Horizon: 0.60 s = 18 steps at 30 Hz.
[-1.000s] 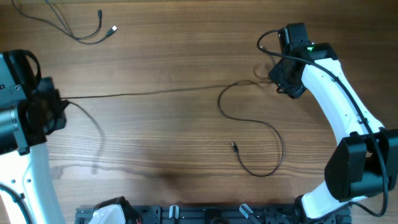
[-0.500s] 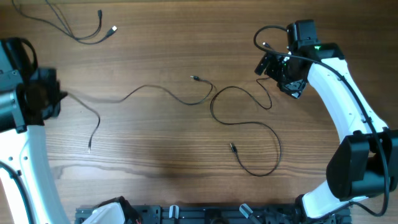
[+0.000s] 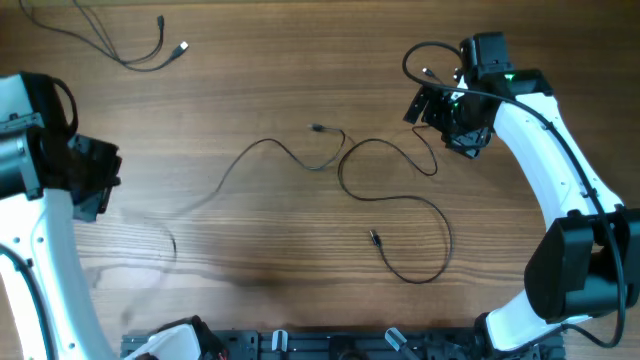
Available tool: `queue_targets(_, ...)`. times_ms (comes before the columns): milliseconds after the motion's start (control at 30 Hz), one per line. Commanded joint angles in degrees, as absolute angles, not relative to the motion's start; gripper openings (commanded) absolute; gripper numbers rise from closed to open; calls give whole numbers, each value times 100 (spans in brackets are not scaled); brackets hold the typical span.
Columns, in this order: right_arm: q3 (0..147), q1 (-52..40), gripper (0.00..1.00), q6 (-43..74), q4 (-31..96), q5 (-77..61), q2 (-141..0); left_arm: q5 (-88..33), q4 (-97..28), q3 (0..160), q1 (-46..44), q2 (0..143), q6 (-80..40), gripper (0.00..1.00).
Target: Untangle cables
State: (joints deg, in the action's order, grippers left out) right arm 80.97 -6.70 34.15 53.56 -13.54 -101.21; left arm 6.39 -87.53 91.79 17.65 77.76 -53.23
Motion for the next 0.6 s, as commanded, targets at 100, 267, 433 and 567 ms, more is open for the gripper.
queue_targets(100,8088,-696,100,3299,5336,-1431,-10053,-250,-8901,9183,1774,8068,-4307,93)
queue_targets(267,8088,-696,100,3321,5249,-1581,-10071,-814,-8226,9183,1140,8342,-2543,100)
queue_targets(433,8088,-696,100,3297,5218,-1815,-10071,16,-7900,9183,91,9402,-2521,100)
queue_targets(567,8088,-722,100,3295,5325,-1811,-10071,117,-7885,9183,-294,10632,-1763,99)
